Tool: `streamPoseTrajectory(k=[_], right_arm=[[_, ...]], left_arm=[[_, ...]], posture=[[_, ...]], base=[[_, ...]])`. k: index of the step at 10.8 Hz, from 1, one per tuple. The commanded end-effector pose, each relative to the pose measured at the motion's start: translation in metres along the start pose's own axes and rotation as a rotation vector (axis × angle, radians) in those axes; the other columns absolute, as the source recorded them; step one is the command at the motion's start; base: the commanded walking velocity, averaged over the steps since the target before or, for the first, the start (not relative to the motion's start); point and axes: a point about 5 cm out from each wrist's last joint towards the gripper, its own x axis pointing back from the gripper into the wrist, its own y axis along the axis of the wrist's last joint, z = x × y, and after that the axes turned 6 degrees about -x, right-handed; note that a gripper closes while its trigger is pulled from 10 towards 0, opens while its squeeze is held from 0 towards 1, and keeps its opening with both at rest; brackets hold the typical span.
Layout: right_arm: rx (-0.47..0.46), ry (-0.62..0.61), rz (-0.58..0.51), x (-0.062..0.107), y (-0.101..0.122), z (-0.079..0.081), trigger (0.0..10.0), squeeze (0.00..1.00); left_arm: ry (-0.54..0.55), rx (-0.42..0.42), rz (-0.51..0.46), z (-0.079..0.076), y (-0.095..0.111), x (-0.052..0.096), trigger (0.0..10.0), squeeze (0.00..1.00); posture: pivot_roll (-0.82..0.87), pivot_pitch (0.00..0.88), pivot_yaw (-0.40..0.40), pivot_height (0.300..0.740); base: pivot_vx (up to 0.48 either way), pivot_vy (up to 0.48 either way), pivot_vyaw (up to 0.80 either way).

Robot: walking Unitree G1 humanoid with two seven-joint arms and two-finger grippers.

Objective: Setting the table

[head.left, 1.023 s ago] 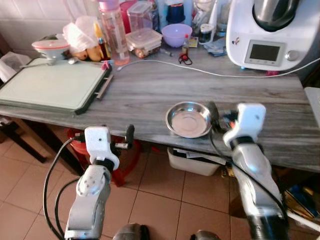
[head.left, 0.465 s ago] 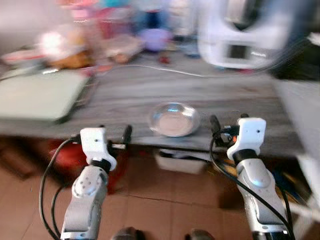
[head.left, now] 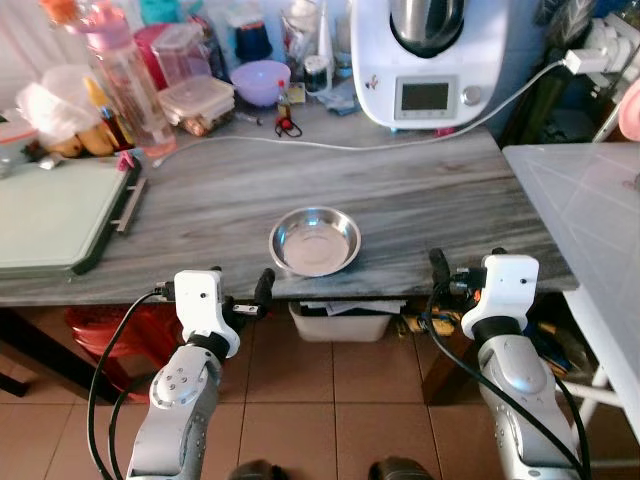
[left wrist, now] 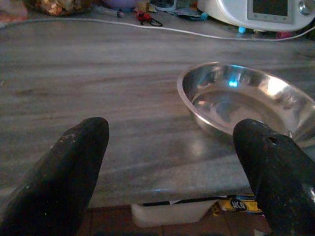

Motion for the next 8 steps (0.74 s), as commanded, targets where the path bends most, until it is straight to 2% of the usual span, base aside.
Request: streamPoseTrajectory(k=[1, 2, 6, 8], right_arm=[[-0.002, -0.009, -0.014, -0.006, 0.005, -0.005, 10.0, 0.00], [-0.003, -0.015, -0.019, -0.009, 0.007, -0.007, 10.0, 0.00], [-0.014, -0.007, 0.000, -0.009, 0.002, -0.005, 10.0, 0.00], [-0.015, -0.003, 0.003, -0.009, 0.001, -0.004, 10.0, 0.00]], left_arm=[[0.014, -0.010, -0.018, 0.003, 0.004, -0.003, 10.0, 0.00], [0.031, -0.012, -0.027, 0.005, 0.006, -0.004, 10.0, 0.00], [0.076, -0.033, -0.031, 0.017, 0.009, -0.004, 10.0, 0.00], [0.075, -0.031, -0.033, 0.017, 0.009, -0.005, 10.0, 0.00]], posture=[[-0.14, 0.000, 0.106, 0.740], [-0.14, 0.000, 0.106, 0.740], [-0.13, 0.000, 0.101, 0.740], [-0.13, 0.000, 0.099, 0.740]], base=[[0.000, -0.292, 0.00], [0.000, -0.277, 0.00], [0.000, 0.000, 0.00], [0.000, 0.000, 0.00]])
